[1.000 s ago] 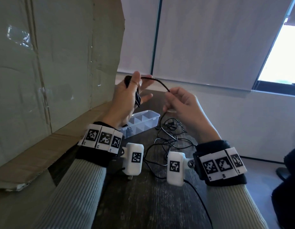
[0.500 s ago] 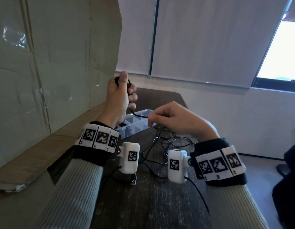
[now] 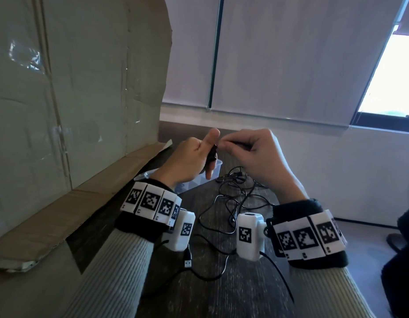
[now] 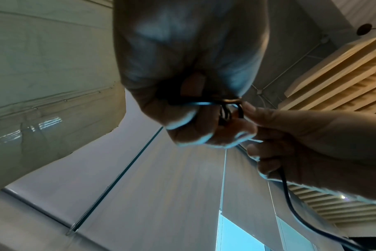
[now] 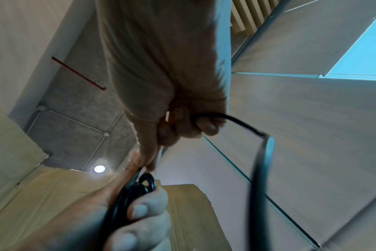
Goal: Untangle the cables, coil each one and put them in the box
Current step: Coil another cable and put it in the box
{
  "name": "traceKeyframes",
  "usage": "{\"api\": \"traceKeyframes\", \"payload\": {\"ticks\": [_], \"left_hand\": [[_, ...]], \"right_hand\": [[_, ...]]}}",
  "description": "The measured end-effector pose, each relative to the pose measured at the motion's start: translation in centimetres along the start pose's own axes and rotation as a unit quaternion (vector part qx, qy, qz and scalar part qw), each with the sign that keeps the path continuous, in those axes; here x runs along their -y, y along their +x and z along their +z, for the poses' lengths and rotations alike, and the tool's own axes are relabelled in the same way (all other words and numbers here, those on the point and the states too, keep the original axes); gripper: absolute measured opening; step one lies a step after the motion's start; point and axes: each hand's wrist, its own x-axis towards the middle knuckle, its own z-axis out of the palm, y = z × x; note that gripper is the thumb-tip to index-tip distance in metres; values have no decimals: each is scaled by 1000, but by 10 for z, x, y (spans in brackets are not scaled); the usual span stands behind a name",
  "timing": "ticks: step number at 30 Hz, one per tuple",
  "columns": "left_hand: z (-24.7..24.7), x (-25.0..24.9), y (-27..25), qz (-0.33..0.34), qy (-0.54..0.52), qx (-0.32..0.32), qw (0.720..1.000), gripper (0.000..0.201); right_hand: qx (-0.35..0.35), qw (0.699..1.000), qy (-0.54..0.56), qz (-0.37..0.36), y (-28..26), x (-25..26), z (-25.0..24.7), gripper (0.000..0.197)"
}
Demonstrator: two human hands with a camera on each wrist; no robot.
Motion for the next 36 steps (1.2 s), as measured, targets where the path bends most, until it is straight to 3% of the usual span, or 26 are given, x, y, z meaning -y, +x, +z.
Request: {"api": "traceKeyframes", "payload": {"ticks": [3,6,12,17,19,22,25,28,32,36], "left_hand": [[3,-5,-1,-10,-59,64,996,61],[7,-7,-1,-3,-106,67,992,27],[-2,-8,3,-8,-251,2,968,27],[3,-12,9,16,-353,-95,931,25],[4,-11,12,-14,-382,-157,911,23],[1,-8,16,-31,-405,-197,892,24],[-7,-11,14,-4,-448,-222,866,22],[-15,-12,9,11,-477,-249,843,16],[-25,-11,3,21,-441,-273,855,10],[-29,-11,3,23,-416,-292,861,27]], "right_hand": [[-41,998,39,12,3,-8,0,8],[-64,996,47,40,5,-18,-5,14],[-140,973,140,120,7,-25,-13,13],[-127,966,183,127,7,-23,-5,13],[-108,974,155,121,8,-22,6,12],[-37,984,120,125,6,-22,21,23],[80,977,126,154,-1,-20,33,37],[148,964,136,177,-5,-15,39,32],[190,960,103,180,-6,-15,35,24],[186,966,68,164,-5,-8,20,26]]}}
